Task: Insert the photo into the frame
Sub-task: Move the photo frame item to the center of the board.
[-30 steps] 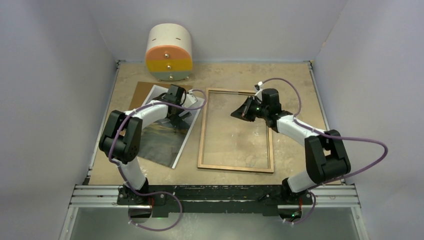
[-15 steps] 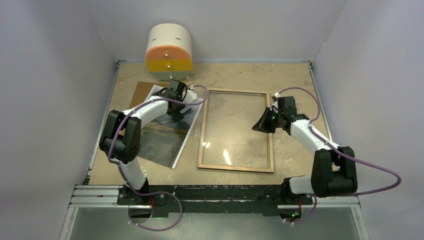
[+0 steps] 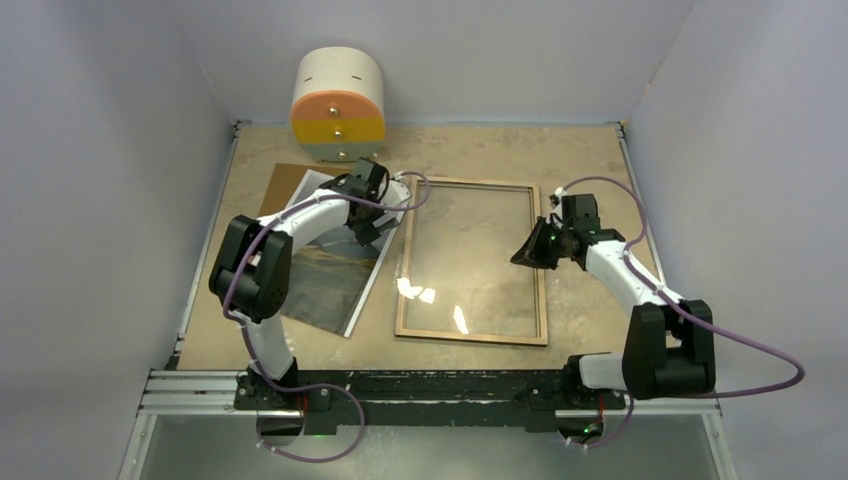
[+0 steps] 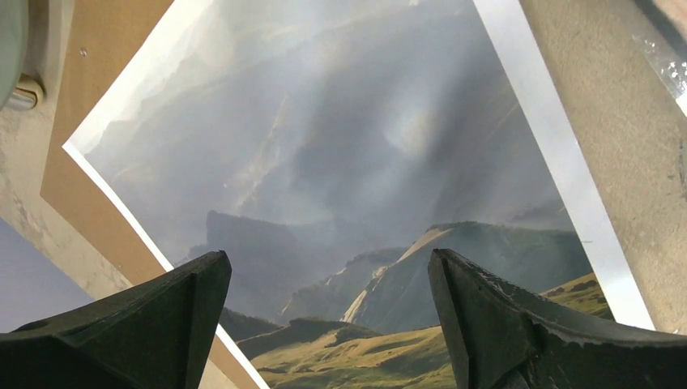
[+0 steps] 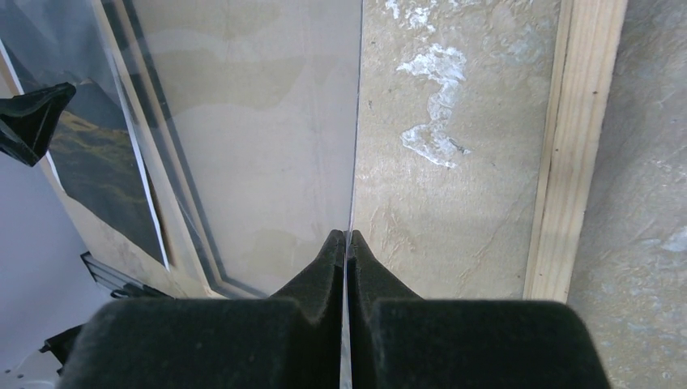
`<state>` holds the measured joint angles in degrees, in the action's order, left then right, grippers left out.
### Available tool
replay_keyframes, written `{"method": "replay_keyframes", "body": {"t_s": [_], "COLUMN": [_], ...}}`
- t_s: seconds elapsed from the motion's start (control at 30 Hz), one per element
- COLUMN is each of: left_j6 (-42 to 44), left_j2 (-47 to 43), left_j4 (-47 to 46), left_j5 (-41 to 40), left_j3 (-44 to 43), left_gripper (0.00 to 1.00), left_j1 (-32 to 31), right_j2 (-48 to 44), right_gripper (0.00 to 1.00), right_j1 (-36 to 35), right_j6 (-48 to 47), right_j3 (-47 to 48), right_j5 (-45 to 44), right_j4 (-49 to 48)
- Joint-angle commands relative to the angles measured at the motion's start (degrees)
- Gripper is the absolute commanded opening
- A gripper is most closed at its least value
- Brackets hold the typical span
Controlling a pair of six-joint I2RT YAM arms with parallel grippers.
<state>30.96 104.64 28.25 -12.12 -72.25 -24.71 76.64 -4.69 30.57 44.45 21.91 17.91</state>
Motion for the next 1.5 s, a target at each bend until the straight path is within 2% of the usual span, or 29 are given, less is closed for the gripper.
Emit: {"method": "replay_keyframes", "body": {"t_s": [0.0, 0.5, 0.63, 0.87, 1.03, 1.27, 1.47], "left_j6": [-1.3, -2.4, -3.9, -5.6, -5.1, -0.2, 2.7], "left_j2": [1.1, 2.5, 3.3, 5.1, 6.3, 5.1, 2.5], "left_j4": [0.7, 1.9, 3.0, 2.0, -0.6, -5.7, -7.6], "left_j5": [0.6, 2.3, 4.9, 7.0, 4.2, -5.6, -9.0], "left_j3": [-3.3, -6.7, -8.3, -6.7, -4.1, 3.3, 8.4], "left_gripper": [1.00, 1.00, 1.00, 1.00, 1.00, 1.00, 1.00], "left_j1": [-0.6, -1.5, -1.8, -6.2, -7.6, -7.6, -5.1], "right_j2": [-2.4, -2.7, -4.2, -3.1, -2.1, -1.6, -1.9], "right_gripper": [0.00, 0.00, 0.00, 0.00, 0.00, 0.00, 0.00], "right_j1": [1.1, 1.9, 1.9, 1.9, 2.0, 1.8, 0.9], "right_j6": [-1.9, -4.0, -3.9, -4.3, -4.7, -3.0, -1.3], "right_j3": [1.3, 3.1, 2.2, 2.7, 3.6, 0.3, -2.8], "right_j5": [-2.3, -2.5, -3.1, -2.6, -1.4, -0.3, 1.3], "right_j4": [2.9, 6.7, 6.8, 7.0, 6.4, 1.7, -1.2]}}
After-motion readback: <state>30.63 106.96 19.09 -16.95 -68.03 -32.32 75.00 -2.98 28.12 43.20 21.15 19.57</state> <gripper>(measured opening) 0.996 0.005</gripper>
